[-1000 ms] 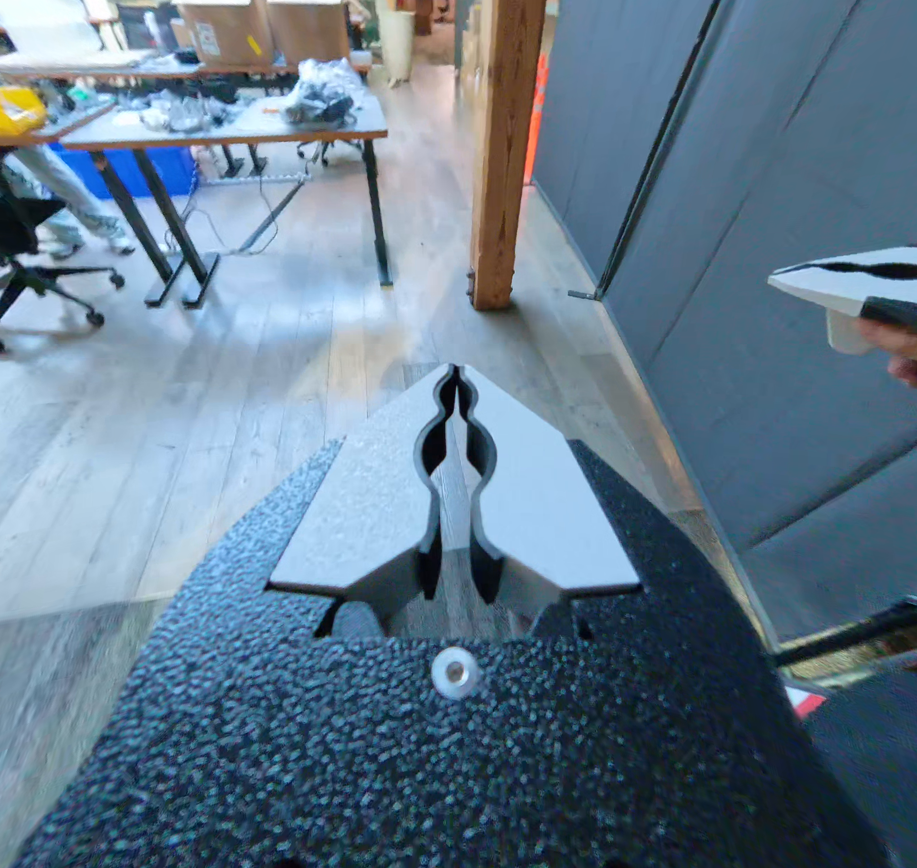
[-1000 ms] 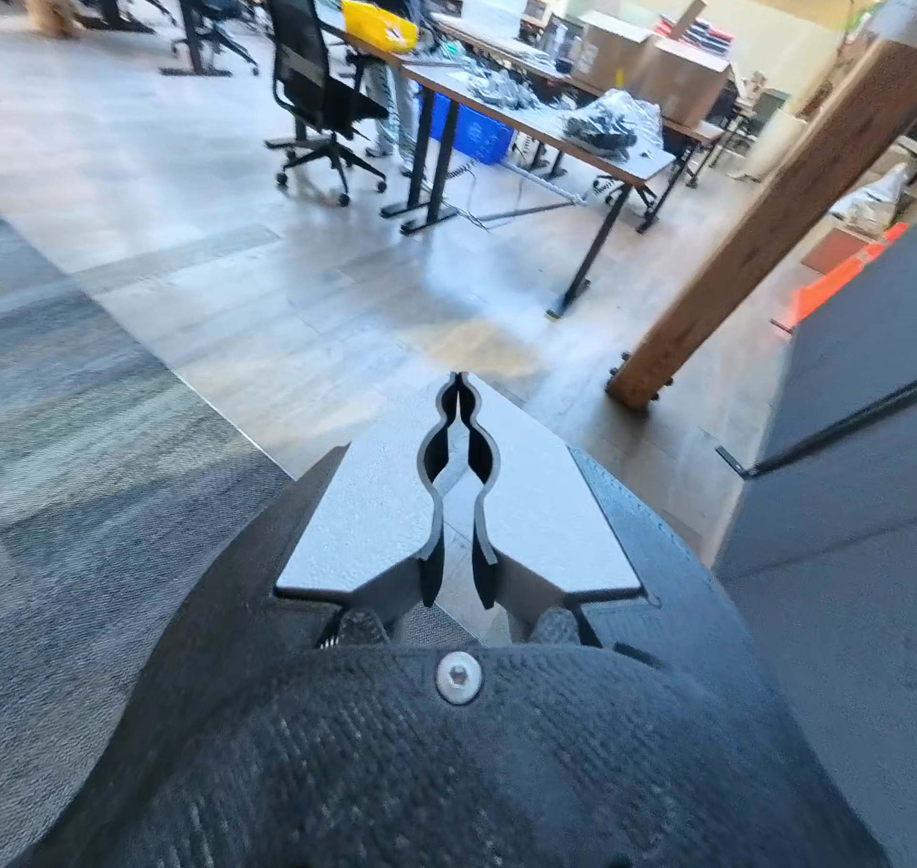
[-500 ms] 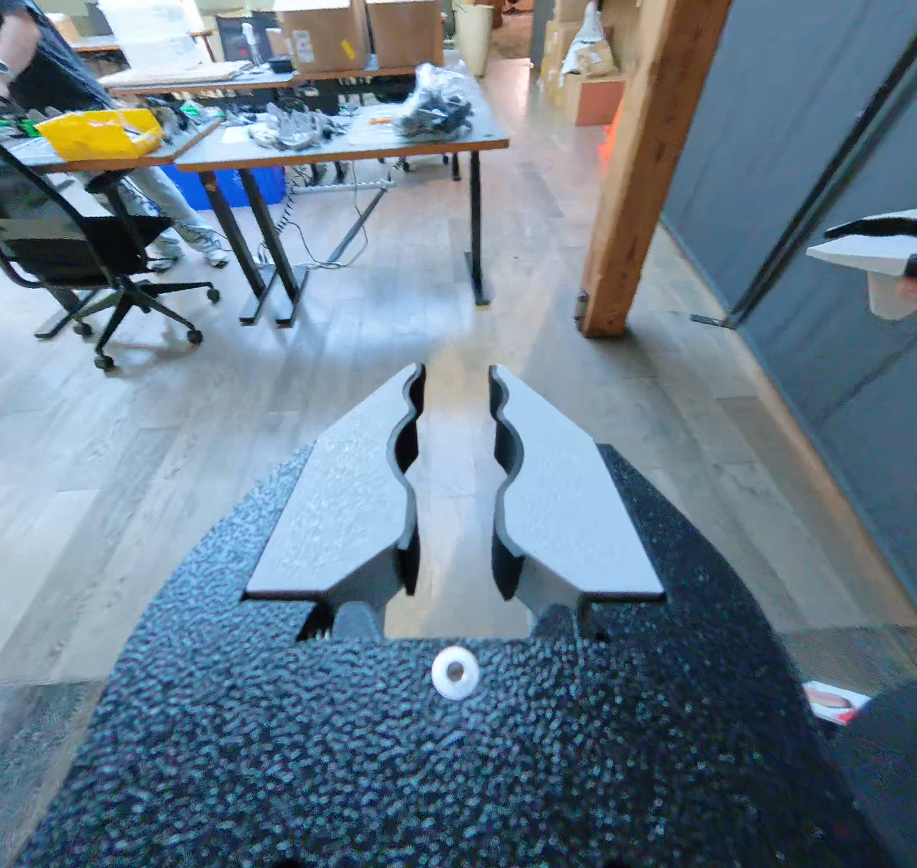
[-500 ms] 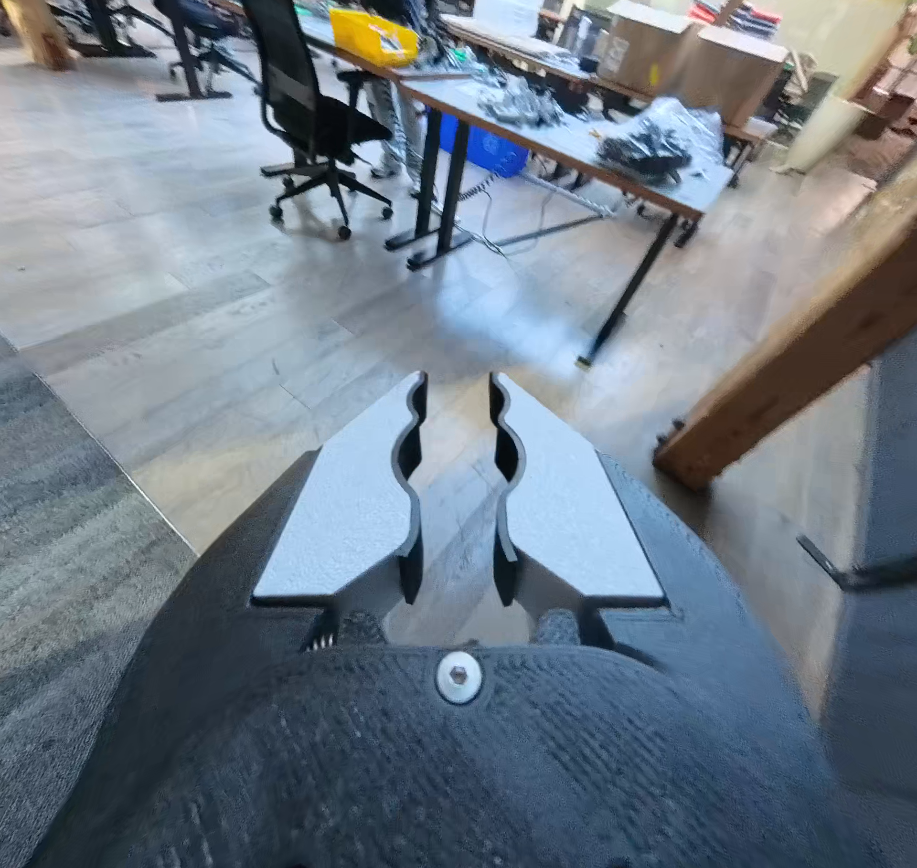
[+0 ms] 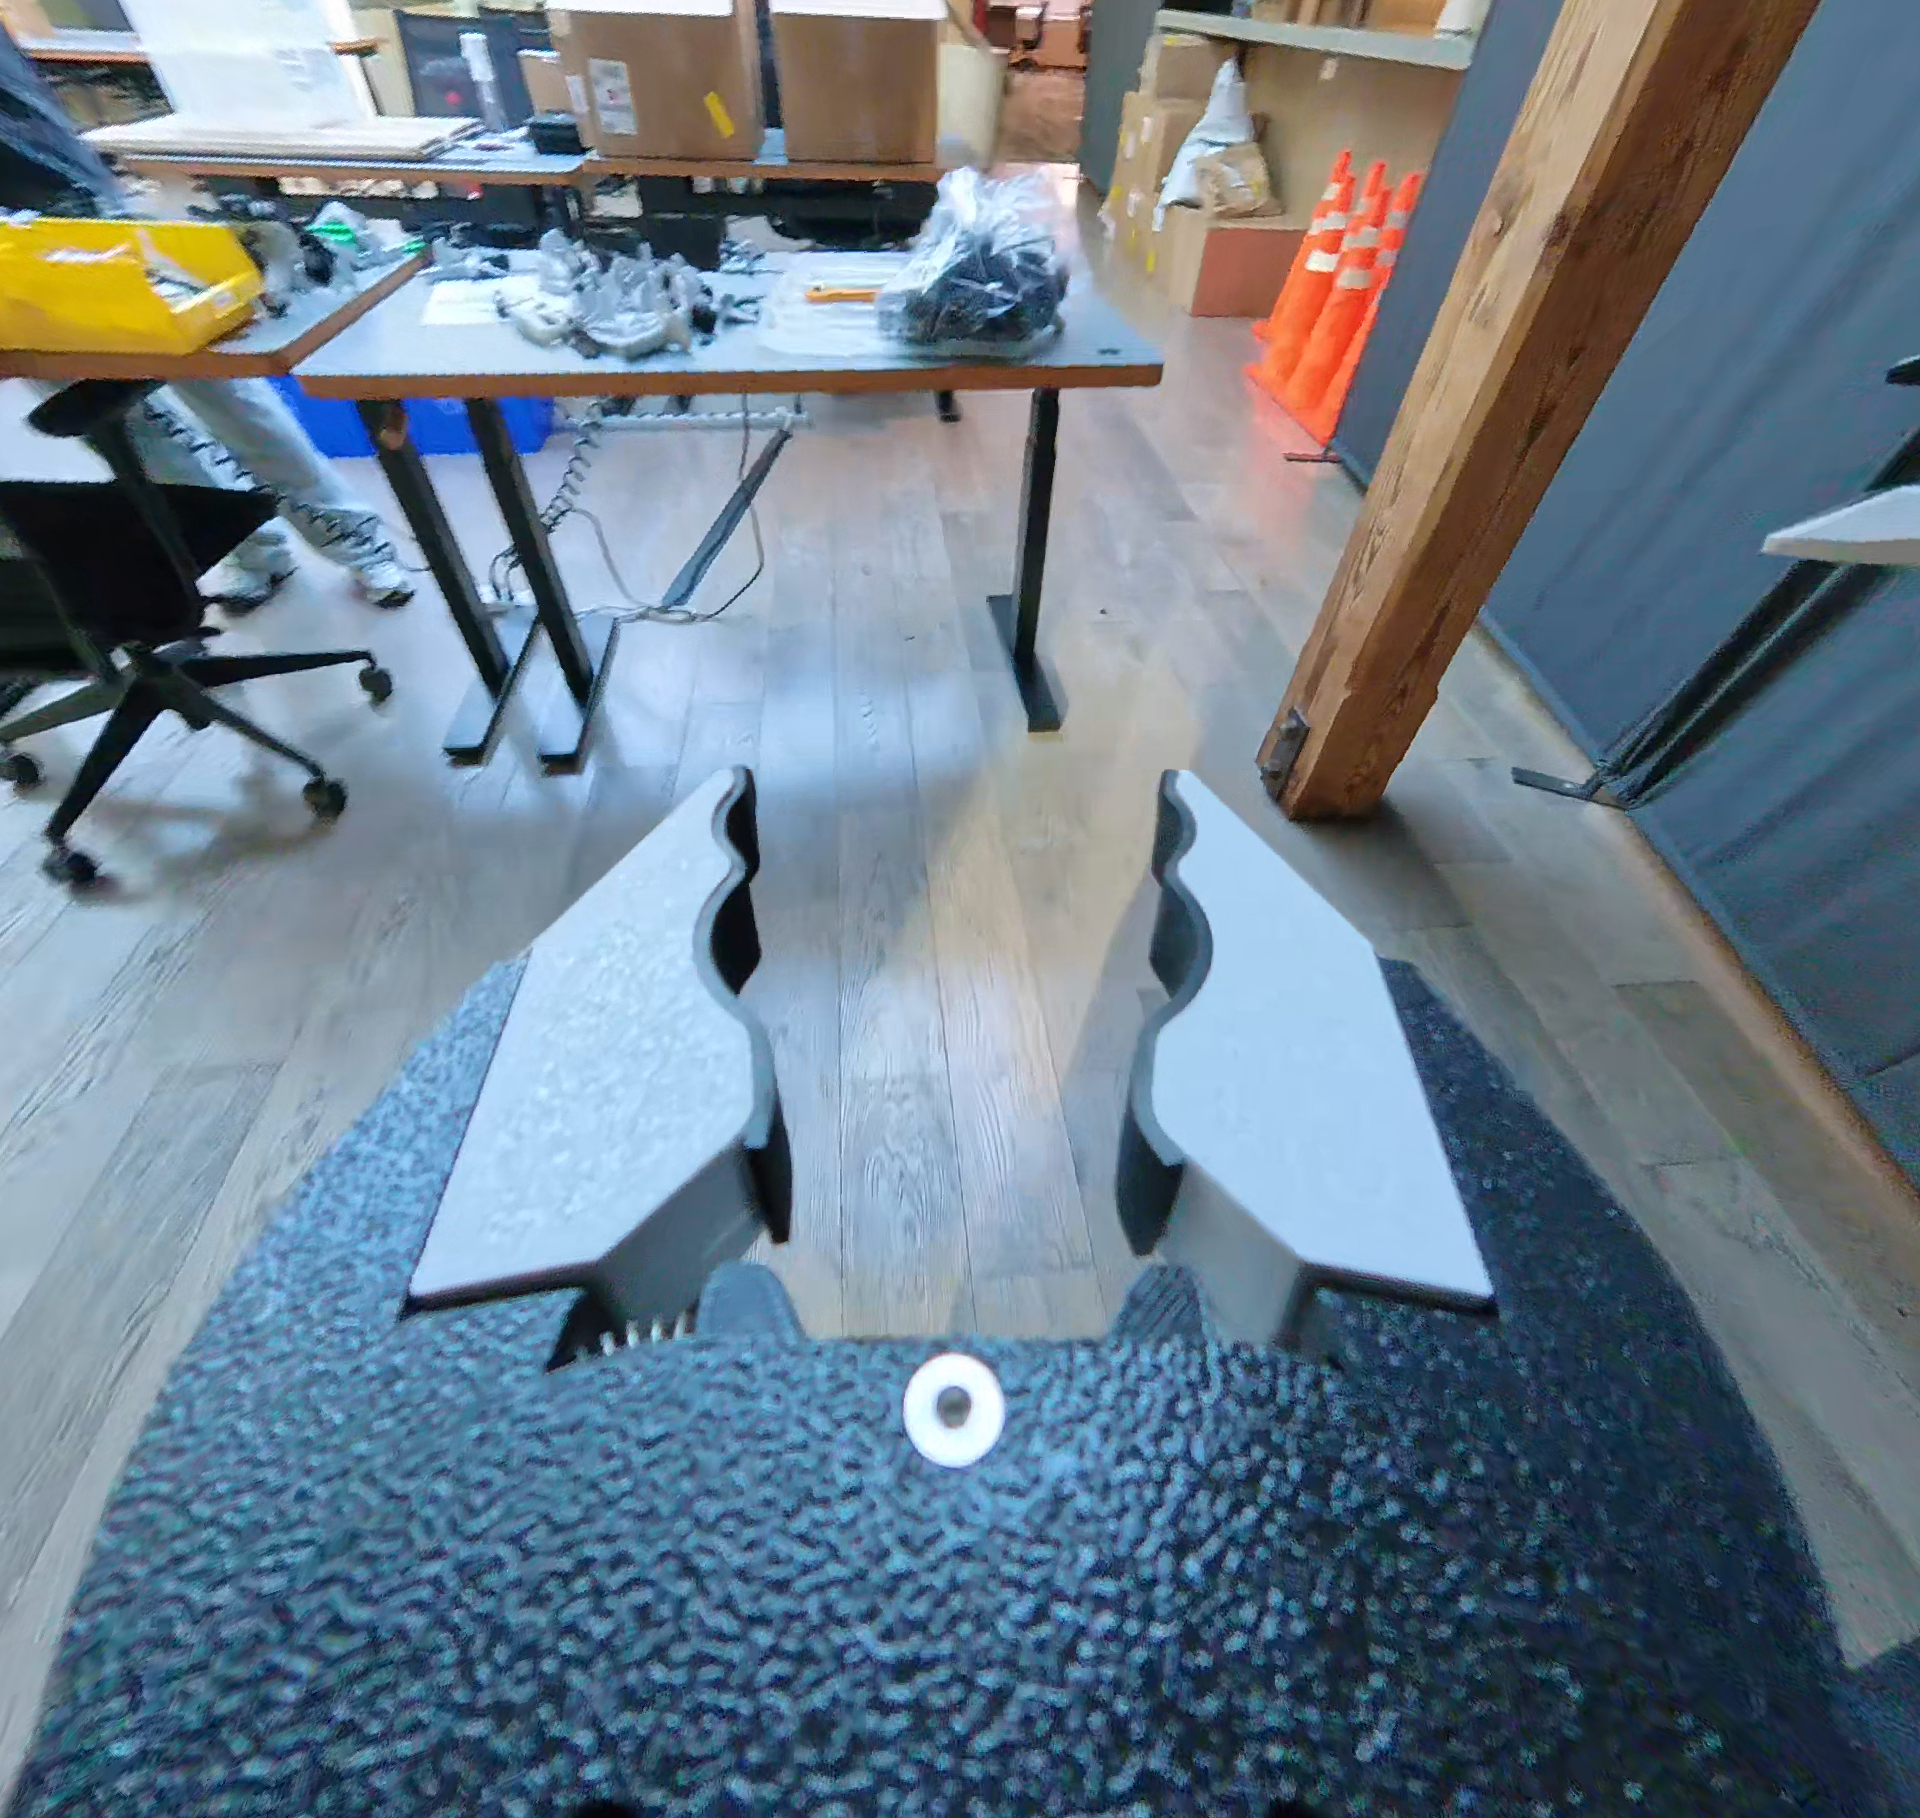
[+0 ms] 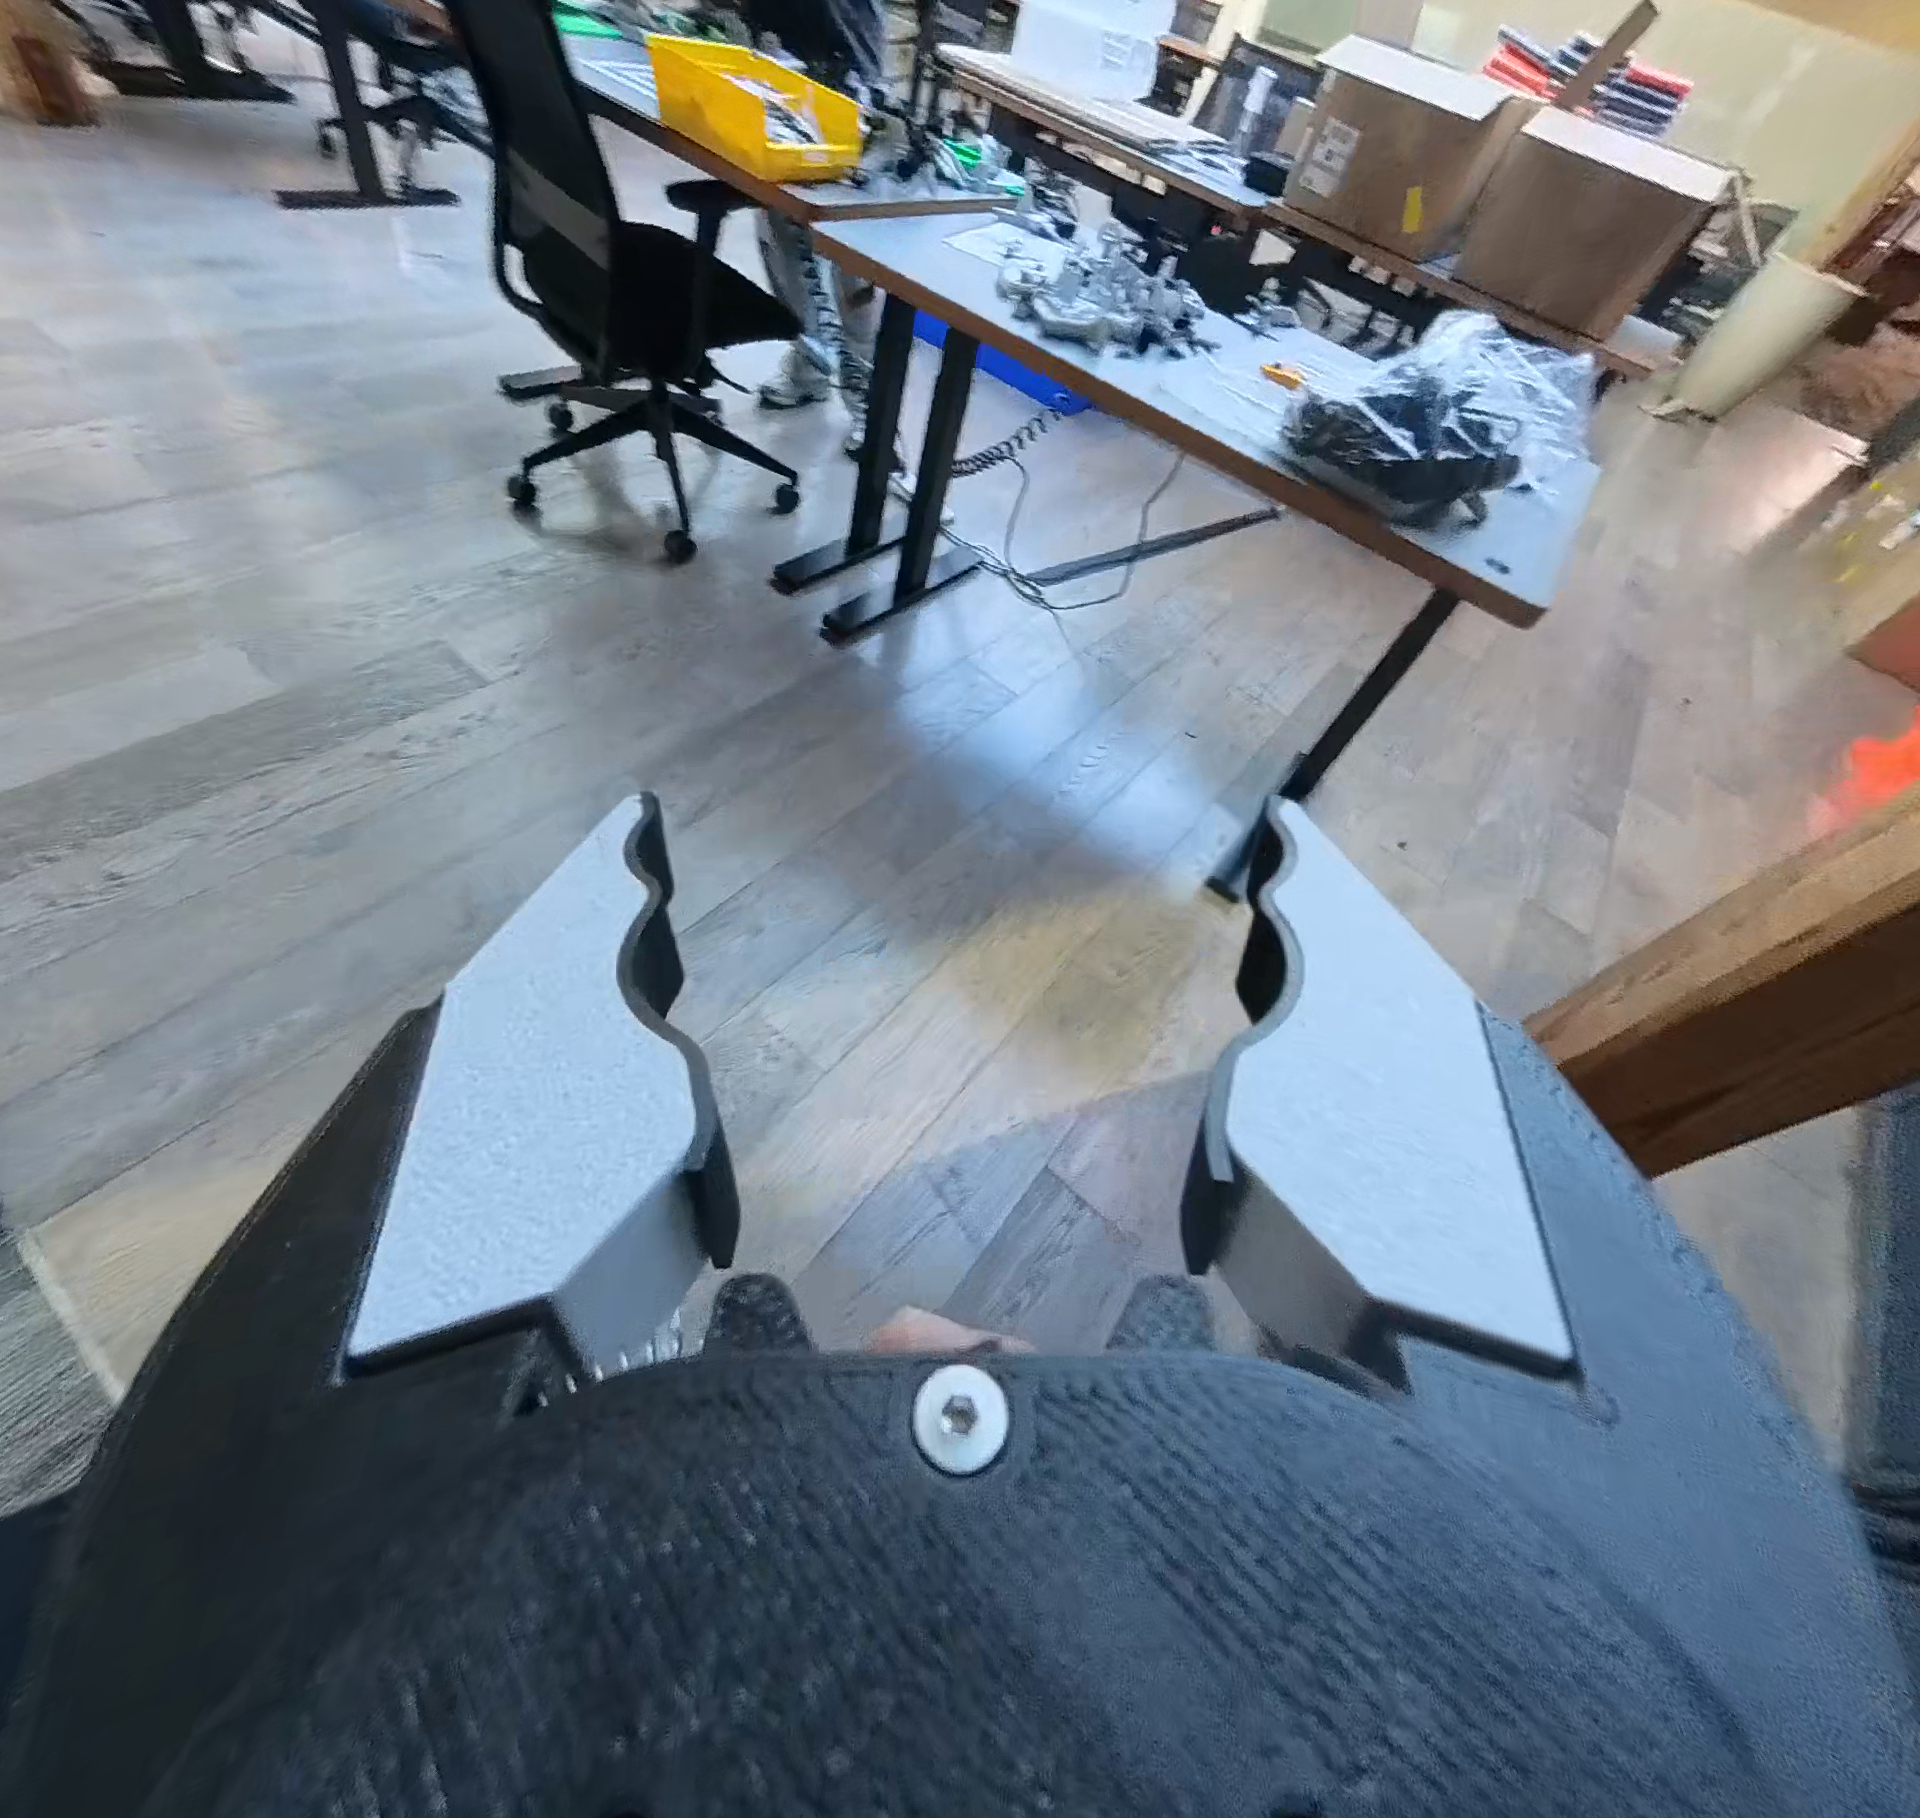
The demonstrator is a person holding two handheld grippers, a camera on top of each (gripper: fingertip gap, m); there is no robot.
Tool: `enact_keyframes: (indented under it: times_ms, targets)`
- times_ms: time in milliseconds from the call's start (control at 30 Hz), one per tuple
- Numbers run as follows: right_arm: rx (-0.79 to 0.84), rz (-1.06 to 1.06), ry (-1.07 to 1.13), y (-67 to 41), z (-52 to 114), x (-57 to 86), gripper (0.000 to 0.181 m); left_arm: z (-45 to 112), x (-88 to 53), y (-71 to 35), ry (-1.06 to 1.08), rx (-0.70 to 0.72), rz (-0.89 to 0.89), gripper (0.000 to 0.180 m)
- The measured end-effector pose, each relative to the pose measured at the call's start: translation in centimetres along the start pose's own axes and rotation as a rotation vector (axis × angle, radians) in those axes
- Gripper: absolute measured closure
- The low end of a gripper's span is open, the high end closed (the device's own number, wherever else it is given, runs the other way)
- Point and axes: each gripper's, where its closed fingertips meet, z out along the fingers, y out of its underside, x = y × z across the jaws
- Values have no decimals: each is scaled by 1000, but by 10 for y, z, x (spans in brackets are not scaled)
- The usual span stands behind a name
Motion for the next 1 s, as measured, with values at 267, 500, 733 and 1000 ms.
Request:
enact_keyframes:
  times_ms: [267,500,733,1000]
  targets:
    - [-47,58,86,-17,124,65,89,211,-62,-88,289,14,61,111]
    - [-130,148,139,11,231,101,113,351,-78,-116,453,-43,107,116]
    - [-89,93,74,0,391,165,122,483,-120,-117,423,-111,124,118]
    - [8,35,22,-85,572,258,158,626,-190,-166,277,-93,79,124]
